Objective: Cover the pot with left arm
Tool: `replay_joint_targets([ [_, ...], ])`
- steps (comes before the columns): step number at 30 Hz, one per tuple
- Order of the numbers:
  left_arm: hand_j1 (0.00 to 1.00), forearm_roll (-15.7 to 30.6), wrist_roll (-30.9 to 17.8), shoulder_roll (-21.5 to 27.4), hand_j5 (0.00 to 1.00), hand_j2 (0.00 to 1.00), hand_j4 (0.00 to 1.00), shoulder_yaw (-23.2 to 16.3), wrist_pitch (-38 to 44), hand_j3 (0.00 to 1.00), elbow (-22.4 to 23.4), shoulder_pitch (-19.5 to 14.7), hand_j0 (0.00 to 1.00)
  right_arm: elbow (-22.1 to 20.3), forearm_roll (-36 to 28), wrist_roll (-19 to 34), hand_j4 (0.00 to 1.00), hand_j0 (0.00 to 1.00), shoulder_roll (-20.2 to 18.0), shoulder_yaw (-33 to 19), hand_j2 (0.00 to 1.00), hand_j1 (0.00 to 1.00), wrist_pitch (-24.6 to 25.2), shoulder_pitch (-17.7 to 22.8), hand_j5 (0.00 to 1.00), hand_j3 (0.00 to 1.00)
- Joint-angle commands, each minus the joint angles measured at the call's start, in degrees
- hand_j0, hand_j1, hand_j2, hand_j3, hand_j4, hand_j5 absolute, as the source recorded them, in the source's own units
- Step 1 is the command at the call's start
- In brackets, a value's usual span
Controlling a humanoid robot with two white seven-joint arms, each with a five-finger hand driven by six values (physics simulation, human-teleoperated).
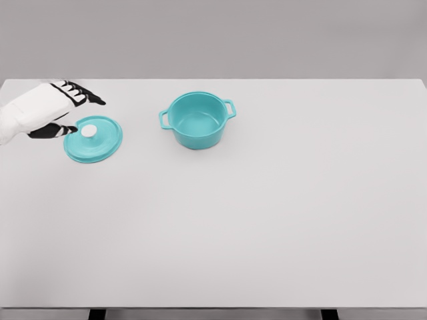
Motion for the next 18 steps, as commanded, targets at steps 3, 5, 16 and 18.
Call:
replay_joint_targets([
  [3, 0.81, 0.6, 0.08, 0.09, 0.81, 0.81, 0.81, -2.58, 0.07, 0.81, 0.9, 0.0, 0.81, 0.07, 0.0, 0.01, 1.0, 1.0, 0.0, 0.0, 1.0, 1.0, 0.0, 0.0, 1.0, 1.0],
  [5, 0.81, 0.6, 0.08, 0.09, 0.81, 0.81, 0.81, -2.66, 0.07, 0.81, 1.34, 0.0, 0.81, 0.07, 0.0, 0.01, 1.0, 1.0, 0.0, 0.0, 1.0, 1.0, 0.0, 0.0, 1.0, 1.0],
  [16, 0.8, 3.15, 0.16, 0.09, 0.8, 0.8, 0.8, -2.84, 0.07, 0.8, 7.32, -2.64, 0.8, -0.02, 0.0, 0.01, 1.0, 1.0, 0.0, 0.0, 1.0, 1.0, 0.0, 0.0, 1.0, 1.0],
  [18, 0.8, 3.24, 0.08, 0.09, 0.8, 0.8, 0.8, -3.81, 0.07, 0.8, 7.67, -2.64, 0.8, -0.02, 0.0, 0.01, 1.0, 1.0, 0.0, 0.0, 1.0, 1.0, 0.0, 0.0, 1.0, 1.0],
])
